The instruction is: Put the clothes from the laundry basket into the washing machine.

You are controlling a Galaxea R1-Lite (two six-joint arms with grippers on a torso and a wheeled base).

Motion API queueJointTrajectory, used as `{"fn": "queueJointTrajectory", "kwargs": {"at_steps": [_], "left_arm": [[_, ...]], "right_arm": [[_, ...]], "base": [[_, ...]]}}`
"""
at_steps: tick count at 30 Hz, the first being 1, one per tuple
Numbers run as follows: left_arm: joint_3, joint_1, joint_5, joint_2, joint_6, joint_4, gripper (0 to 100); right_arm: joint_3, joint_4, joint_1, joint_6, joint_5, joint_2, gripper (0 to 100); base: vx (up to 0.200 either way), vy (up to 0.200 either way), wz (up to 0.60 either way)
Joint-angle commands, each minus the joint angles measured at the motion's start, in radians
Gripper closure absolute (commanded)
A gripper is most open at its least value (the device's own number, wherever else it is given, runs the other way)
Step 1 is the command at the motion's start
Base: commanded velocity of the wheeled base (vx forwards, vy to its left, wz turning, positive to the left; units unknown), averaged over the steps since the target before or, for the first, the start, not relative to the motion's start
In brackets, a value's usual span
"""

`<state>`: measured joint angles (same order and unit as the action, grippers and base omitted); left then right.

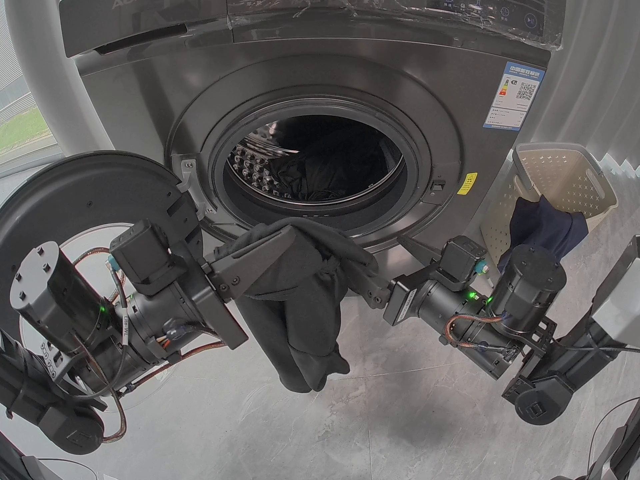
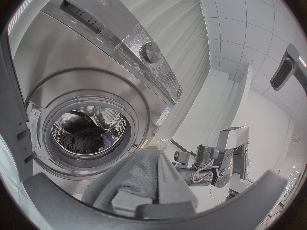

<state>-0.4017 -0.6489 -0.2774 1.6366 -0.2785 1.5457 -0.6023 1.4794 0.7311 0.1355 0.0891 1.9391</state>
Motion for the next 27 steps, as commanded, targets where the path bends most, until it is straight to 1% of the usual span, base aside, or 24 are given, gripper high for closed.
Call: {"fn": "queueJointTrajectory", "kwargs": {"at_steps": [1,10,13,18,24,27], "left_arm": [[0.0,-0.006,0.0,-0.004,-0.001,0.001,100],[0.001,-0.008,-0.005,-0.014,-0.001,0.001,100],[0.006,-0.008,-0.005,-0.011,-0.001,0.001,100],[0.011,-0.006,-0.005,-0.003,-0.001,0.001,100],[0.017,-0.006,-0.005,0.0,0.002,-0.001,100],[0.017,-0.006,-0.005,0.0,0.002,-0.001,100]], "right_arm": [[-0.007,-0.001,-0.005,-0.004,0.0,0.037,0],[-0.027,0.002,0.013,-0.005,0.0,0.098,0],[-0.068,0.009,0.044,-0.01,0.0,0.103,0],[-0.08,0.009,0.079,-0.011,-0.002,0.093,0],[-0.085,0.009,0.085,-0.011,-0.003,0.09,0],[-0.106,0.016,0.083,-0.011,-0.008,0.093,0]], "base": [[0.0,0.0,0.0],[0.0,0.0,0.0],[0.0,0.0,0.0],[0.0,0.0,0.0],[0.0,0.0,0.0],[0.0,0.0,0.0]]}}
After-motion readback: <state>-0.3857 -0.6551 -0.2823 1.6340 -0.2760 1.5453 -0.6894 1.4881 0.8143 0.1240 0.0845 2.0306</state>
